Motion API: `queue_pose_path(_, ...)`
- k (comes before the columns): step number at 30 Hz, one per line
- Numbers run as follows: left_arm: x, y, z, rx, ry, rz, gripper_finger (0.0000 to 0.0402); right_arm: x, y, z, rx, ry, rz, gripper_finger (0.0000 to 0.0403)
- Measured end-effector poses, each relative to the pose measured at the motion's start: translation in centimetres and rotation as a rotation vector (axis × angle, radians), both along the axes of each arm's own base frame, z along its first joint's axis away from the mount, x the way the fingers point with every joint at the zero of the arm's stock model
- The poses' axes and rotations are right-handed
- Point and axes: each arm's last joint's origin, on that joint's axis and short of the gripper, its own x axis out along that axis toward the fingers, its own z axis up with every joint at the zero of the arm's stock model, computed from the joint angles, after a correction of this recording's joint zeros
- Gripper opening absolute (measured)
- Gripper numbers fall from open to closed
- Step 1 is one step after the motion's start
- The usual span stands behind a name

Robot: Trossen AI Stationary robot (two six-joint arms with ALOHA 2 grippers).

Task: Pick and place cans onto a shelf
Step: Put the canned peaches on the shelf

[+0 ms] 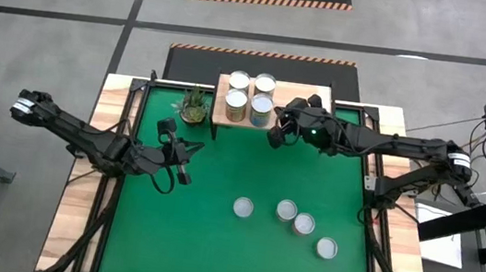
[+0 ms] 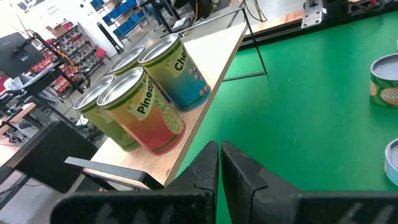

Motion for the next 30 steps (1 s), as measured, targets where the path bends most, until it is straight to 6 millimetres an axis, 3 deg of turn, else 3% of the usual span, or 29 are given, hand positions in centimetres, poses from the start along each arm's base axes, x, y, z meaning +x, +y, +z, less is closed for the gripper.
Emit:
queue_pose_path(6, 0.0, 0.0, 0.1, 0.003, -0.005, -0.002, 0.0, 0.4, 1.7, 2.8, 0.056, -0.081, 0.202, 0.0013)
queue_pose_path(11, 0.0, 0.0, 0.1, 0.003, -0.003, -0.002, 0.0, 0.6, 4.6, 3.3, 0.219, -0.082, 0.434, 0.0013)
queue_pose_path(16, 0.0, 0.0, 0.1, 0.004, -0.003, -0.002, 0.0, -0.6, 7.2, 0.6, 0.563, 0.16, 0.531, 0.0013)
queue_pose_path(21, 0.1, 0.0, 0.1, 0.001, -0.013, -0.002, 0.0, -3.6, 9.5, -3.7, 0.878, 0.556, 0.253, 0.0013)
queue_pose_path(24, 0.1, 0.0, 0.2, -0.001, -0.017, -0.002, 0.0, -4.6, 11.0, -5.1, 0.875, 0.681, 0.213, 0.0013)
queue_pose_path(30, 0.1, 0.0, 0.2, 0.003, -0.015, -0.003, 0.0, -5.0, 13.4, -6.1, 0.69, 0.722, 0.364, 0.0013)
